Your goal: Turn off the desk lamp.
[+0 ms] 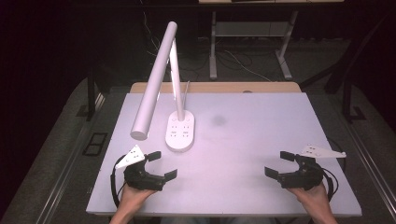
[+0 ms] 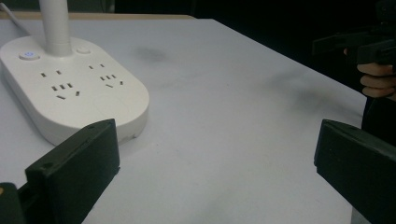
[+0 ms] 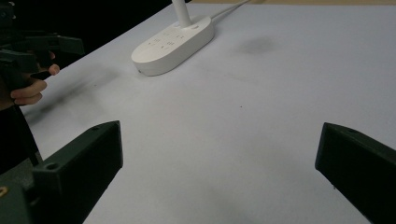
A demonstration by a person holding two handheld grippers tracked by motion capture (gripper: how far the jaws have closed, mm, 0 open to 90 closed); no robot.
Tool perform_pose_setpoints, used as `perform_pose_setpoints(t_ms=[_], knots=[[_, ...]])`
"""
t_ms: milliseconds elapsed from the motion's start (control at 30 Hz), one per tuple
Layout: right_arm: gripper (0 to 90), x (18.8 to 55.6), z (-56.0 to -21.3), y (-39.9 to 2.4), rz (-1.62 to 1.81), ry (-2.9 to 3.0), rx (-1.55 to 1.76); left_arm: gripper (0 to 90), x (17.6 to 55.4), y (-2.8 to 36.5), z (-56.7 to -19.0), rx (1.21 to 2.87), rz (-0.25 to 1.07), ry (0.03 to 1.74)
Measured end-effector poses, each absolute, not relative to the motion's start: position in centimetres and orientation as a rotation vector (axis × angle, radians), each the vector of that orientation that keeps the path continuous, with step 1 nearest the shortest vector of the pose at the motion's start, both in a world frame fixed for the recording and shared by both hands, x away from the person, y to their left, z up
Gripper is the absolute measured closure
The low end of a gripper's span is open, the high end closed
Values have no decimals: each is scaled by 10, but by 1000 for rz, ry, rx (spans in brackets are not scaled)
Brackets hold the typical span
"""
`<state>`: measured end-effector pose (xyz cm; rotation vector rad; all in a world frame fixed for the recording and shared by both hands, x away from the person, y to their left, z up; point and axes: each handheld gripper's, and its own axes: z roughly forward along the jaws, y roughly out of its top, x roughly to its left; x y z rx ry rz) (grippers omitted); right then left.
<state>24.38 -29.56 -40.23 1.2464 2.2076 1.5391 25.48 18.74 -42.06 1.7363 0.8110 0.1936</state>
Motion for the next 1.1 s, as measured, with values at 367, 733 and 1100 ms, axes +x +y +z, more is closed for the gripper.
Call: perform_pose_setpoints(t_ms=[367,733,1100], knots=[[8,242,-404,-297,1527,2228,1263,0,255,188,-421,1729,186,811],[8,240,-402,-300,1512,2233,1278,0,255,188,-421,1724,188,817],[8,238,-402,-295,1476,2257,1274,0,255,190,-421,1719,184,822]])
